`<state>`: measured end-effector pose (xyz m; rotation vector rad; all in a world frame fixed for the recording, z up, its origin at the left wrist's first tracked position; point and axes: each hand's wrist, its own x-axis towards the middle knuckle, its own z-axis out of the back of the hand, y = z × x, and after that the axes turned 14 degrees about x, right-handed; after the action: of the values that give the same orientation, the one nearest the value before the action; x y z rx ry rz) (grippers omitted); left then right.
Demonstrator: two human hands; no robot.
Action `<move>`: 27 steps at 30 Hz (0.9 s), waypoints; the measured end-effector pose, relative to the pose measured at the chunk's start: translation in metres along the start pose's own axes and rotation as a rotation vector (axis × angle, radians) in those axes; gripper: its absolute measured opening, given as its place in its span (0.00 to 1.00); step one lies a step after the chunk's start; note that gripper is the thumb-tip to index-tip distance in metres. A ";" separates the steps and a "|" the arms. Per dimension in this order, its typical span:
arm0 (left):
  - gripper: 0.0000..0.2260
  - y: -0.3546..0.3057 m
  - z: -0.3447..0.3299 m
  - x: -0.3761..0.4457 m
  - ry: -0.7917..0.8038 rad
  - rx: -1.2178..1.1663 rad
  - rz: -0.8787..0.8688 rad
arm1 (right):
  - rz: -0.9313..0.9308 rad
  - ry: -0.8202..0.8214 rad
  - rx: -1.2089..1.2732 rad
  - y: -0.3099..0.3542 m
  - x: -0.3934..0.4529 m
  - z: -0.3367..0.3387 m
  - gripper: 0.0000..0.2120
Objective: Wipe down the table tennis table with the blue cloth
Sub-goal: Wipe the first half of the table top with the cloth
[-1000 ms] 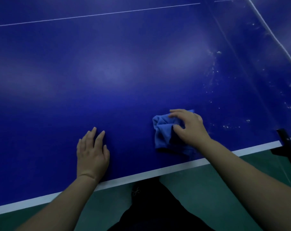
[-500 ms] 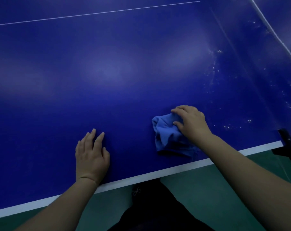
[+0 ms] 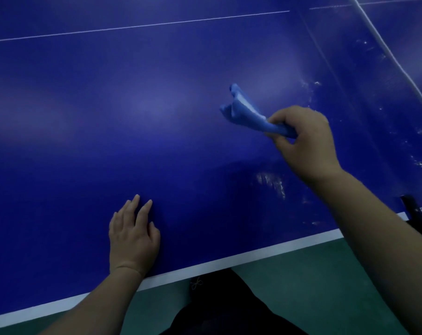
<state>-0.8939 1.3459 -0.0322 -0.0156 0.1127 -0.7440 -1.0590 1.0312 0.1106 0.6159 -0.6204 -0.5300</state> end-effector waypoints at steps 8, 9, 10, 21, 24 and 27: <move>0.24 -0.002 0.003 0.001 0.022 0.004 0.014 | -0.191 0.578 -0.236 -0.009 -0.106 -0.051 0.09; 0.24 -0.002 0.003 0.001 0.025 0.005 0.013 | -0.191 0.547 -0.184 -0.011 -0.116 -0.053 0.10; 0.24 -0.002 0.003 0.001 0.027 0.007 0.013 | -0.171 0.464 -0.137 -0.013 -0.120 -0.055 0.10; 0.25 0.000 0.000 0.002 0.010 0.038 -0.009 | -0.048 0.246 -0.193 -0.061 -0.094 -0.089 0.17; 0.25 0.000 0.001 0.001 0.007 0.040 -0.011 | -0.080 0.058 -0.230 -0.073 -0.085 -0.090 0.10; 0.26 -0.001 0.003 0.001 0.024 0.047 -0.006 | -0.262 0.004 -0.187 -0.067 -0.063 -0.107 0.11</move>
<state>-0.8936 1.3439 -0.0290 0.0372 0.1180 -0.7524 -1.0497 1.0618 -0.0266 0.5231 -0.4820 -0.8218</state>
